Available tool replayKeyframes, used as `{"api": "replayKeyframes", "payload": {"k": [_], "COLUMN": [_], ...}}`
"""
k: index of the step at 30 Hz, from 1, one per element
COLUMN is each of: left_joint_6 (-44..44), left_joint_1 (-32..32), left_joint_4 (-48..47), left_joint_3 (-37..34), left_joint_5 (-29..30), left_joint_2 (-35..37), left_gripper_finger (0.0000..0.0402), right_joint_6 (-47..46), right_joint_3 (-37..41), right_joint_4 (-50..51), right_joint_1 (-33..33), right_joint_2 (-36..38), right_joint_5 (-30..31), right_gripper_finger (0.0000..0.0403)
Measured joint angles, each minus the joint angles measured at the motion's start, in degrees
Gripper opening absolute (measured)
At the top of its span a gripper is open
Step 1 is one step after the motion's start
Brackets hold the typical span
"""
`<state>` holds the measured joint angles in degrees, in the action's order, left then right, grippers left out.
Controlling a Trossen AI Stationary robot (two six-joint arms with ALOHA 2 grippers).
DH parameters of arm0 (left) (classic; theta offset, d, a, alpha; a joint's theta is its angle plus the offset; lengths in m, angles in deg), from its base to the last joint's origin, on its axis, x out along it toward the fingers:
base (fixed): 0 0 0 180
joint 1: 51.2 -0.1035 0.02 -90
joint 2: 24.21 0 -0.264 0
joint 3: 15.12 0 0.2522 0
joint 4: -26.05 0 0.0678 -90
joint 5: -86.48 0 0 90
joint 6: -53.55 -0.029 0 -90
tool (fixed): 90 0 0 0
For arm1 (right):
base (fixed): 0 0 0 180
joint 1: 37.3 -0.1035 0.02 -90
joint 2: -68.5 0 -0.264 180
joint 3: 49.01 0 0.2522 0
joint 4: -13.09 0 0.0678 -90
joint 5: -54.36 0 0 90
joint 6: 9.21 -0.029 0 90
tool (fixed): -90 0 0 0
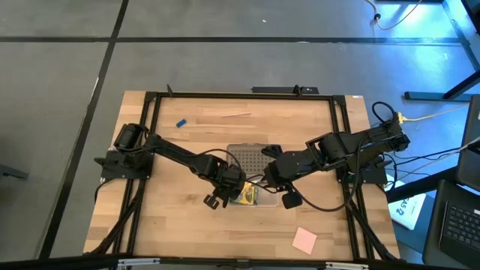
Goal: Pack school essentials
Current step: Put the yellow scissors into the transparent supply box, then put the sticky note into the transparent supply box
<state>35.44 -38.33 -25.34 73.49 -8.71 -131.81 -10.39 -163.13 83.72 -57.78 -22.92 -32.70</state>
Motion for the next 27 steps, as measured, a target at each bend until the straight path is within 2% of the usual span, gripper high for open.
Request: {"api": "replayKeyframes", "payload": {"k": [9,27], "left_joint_6": [3.1,13.9], "left_joint_1": [0.0,0.6], "left_joint_4": [-0.1,-0.9], "left_joint_3": [0.0,0.1], "left_joint_5": [0.5,1.4], "left_joint_2": [0.2,4.9], "left_gripper_finger": [0.0143,0.0147], "right_joint_6": [0.1,0.1], "right_joint_3": [0.0,0.0], "right_joint_4": [0.0,-0.9], "right_joint_1": [0.0,0.0], "right_joint_2": [0.0,0.0], "right_joint_5": [0.0,0.0], "right_gripper_finger": [0.0092,0.0092]}}
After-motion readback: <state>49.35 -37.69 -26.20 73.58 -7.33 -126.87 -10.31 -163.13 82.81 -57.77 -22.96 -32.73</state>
